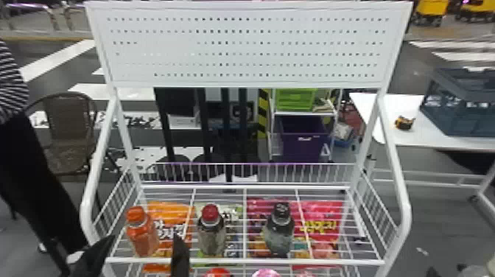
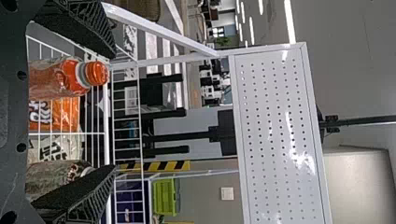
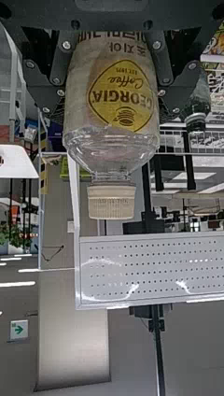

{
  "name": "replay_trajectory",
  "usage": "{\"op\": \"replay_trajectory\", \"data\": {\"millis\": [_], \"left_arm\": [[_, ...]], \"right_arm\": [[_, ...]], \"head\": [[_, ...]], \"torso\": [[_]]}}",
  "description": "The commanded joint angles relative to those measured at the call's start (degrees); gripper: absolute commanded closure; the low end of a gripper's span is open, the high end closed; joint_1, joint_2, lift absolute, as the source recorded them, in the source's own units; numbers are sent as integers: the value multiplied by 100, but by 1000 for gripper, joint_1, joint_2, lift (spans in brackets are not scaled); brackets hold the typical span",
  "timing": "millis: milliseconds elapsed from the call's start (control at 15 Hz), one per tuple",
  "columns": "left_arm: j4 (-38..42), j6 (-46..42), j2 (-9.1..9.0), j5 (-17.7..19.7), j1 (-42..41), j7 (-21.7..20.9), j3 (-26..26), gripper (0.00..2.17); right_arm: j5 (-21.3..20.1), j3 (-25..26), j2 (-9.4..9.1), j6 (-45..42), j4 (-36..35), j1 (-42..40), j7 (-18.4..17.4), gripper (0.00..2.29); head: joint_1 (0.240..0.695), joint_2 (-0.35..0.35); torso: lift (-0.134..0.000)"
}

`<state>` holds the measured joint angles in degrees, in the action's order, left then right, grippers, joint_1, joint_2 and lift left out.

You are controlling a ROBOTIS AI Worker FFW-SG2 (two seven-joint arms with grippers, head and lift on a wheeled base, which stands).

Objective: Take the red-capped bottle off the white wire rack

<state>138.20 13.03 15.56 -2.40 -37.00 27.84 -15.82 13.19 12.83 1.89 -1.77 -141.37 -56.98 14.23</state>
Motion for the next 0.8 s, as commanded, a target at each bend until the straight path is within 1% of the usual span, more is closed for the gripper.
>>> {"op": "replay_trajectory", "data": {"millis": [0, 600, 733], "left_arm": [[-39, -58, 0, 3, -9, 2, 0, 39], [-83, -111, 0, 29, -18, 2, -88, 39], [-566, -568, -26, 20, 18, 64, -360, 39]], "right_arm": [[0, 0, -4, -2, -31, -23, 1, 1376], [0, 9, -31, -108, 4, -67, 27, 1376], [0, 9, -31, -108, 4, -67, 36, 1376]], "head": [[499, 0], [499, 0], [499, 0]], "torso": [[0], [0], [0]]}}
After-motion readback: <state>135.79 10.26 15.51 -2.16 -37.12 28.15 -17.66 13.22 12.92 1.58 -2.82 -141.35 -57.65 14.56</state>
